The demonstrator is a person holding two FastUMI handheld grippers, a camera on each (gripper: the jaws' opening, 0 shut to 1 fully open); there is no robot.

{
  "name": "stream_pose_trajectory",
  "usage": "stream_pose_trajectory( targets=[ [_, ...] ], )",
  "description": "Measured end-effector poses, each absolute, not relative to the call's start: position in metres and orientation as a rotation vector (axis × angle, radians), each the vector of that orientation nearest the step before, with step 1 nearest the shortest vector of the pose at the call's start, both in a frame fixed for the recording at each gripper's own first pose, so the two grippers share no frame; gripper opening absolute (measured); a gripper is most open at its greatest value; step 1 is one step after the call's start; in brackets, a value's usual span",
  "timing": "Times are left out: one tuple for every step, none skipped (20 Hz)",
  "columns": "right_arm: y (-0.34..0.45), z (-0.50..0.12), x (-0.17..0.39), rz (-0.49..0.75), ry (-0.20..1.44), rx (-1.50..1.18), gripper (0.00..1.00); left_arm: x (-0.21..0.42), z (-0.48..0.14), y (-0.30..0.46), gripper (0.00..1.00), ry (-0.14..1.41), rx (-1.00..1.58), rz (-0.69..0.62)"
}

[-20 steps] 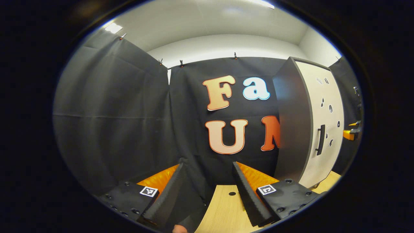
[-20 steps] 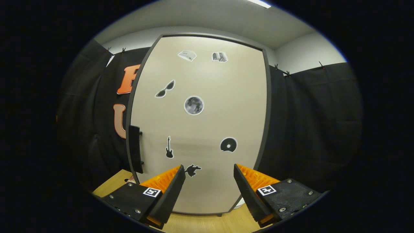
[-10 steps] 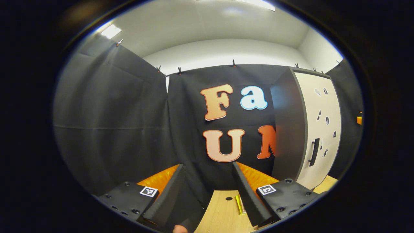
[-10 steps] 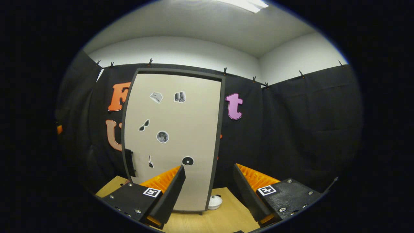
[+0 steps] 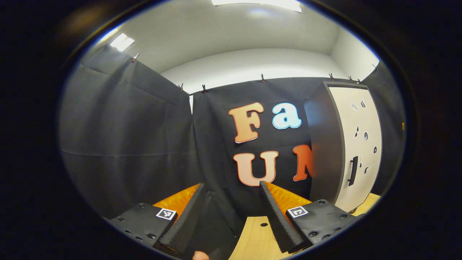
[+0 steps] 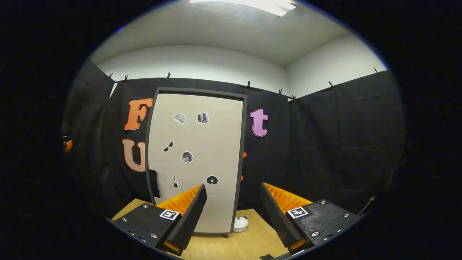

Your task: Open the cabinet door with the right hand, grasp the bottle in the cabinet with the left hand and place it on the coaster, then close the cabinet door with the right hand.

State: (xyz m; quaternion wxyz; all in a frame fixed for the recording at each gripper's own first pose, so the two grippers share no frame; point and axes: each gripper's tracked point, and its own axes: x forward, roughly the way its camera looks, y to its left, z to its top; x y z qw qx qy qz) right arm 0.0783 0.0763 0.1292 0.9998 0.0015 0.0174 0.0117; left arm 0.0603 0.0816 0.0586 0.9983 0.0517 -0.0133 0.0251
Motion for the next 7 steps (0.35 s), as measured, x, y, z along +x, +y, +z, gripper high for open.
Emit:
stream_pose_trajectory(
  targets=[
    [0.078, 0.13, 0.073, 0.023, 0.035, 0.004, 0.93, 0.059, 0.063, 0.083, 0.96, -0.033, 0.104, 0.048],
    [0.079, 0.131, 0.069, 0.021, 0.033, 0.005, 0.93, 0.059, 0.066, 0.087, 0.95, -0.041, 0.107, 0.049],
    [0.079, 0.133, 0.066, 0.019, 0.029, 0.004, 0.93, 0.058, 0.069, 0.089, 0.96, -0.049, 0.11, 0.049],
    [0.079, 0.134, 0.064, 0.013, 0.027, 0.003, 0.93, 0.059, 0.071, 0.091, 0.94, -0.056, 0.113, 0.048],
    [0.08, 0.134, 0.062, 0.007, 0.026, 0.003, 0.93, 0.057, 0.081, 0.085, 0.94, -0.06, 0.115, 0.047],
    [0.081, 0.134, 0.06, 0.005, 0.028, 0.004, 0.93, 0.057, 0.079, 0.085, 0.97, -0.058, 0.115, 0.042],
    [0.081, 0.134, 0.057, 0.001, 0.028, 0.006, 0.93, 0.06, 0.066, 0.091, 0.96, -0.053, 0.114, 0.037]
  ],
)
